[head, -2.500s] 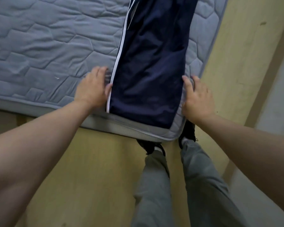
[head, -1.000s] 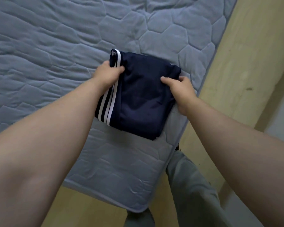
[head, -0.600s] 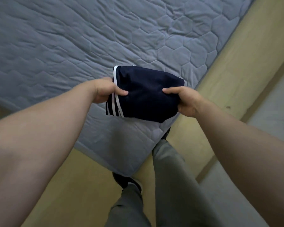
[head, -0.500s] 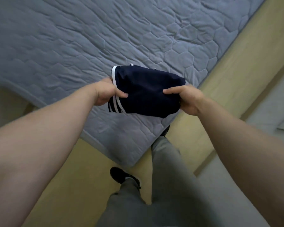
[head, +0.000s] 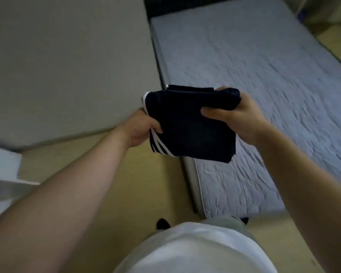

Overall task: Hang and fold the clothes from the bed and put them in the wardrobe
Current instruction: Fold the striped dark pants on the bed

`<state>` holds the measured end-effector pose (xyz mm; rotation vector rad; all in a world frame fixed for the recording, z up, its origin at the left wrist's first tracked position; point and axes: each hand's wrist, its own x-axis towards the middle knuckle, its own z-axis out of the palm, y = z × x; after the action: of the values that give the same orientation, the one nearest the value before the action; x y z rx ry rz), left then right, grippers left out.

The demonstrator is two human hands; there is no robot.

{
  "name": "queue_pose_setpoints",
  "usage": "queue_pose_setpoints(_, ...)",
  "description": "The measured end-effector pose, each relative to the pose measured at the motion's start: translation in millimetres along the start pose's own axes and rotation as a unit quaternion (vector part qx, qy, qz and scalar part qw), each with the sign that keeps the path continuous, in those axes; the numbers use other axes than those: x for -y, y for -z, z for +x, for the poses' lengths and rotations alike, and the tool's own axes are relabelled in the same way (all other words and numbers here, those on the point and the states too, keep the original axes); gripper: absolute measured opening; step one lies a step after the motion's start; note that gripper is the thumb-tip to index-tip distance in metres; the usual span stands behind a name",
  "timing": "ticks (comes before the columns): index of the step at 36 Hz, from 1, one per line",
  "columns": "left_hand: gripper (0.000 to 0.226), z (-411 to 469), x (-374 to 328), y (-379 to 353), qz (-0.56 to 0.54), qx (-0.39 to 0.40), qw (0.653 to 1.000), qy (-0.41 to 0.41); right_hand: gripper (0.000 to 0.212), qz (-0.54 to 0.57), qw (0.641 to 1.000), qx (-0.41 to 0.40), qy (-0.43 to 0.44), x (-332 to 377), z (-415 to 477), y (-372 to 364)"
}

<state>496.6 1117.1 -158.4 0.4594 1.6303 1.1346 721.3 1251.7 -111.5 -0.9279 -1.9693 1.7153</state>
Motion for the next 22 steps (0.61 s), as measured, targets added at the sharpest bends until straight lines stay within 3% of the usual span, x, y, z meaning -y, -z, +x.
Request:
queue_pose_setpoints(5,0.065,-89.3,7.0,120.4,-0.114,-0.154,0.977,-0.091,0.026,-0.038,0.990,0.087,0.100,97.5,17.6,-127.1)
queue_pose_setpoints(9,0.070,-151.2,33.7,178.3,-0.184,-0.301,0.920,-0.170,0.032,-0.034,0.976,0.133,0.170,157.8,27.1,-221.9)
queue_pose_setpoints(12,0.094,-186.5,62.5,204.3,-0.225,-0.378,0.886,-0.151,0.037,0.003,0.967,0.164,0.194,190.7,29.8,-285.4)
queue_pose_setpoints(15,0.107,-211.7,89.1,223.0,-0.268,-0.374,0.880,-0.115,0.045,0.048,0.961,0.192,0.191,215.6,26.1,-340.2)
queue_pose_setpoints(17,0.098,-223.4,102.6,236.4,-0.343,-0.343,0.866,-0.122,0.045,0.075,0.957,0.212,0.185,227.4,22.0,-372.2)
queue_pose_setpoints(20,0.069,-242.1,115.3,259.4,-0.488,-0.287,0.803,-0.187,0.039,0.098,0.943,0.260,0.181,240.3,16.1,-414.5)
queue_pose_setpoints(22,0.062,-256.3,121.8,275.5,-0.528,-0.288,0.768,-0.219,0.036,0.105,0.935,0.288,0.177,248.1,14.7,-438.2)
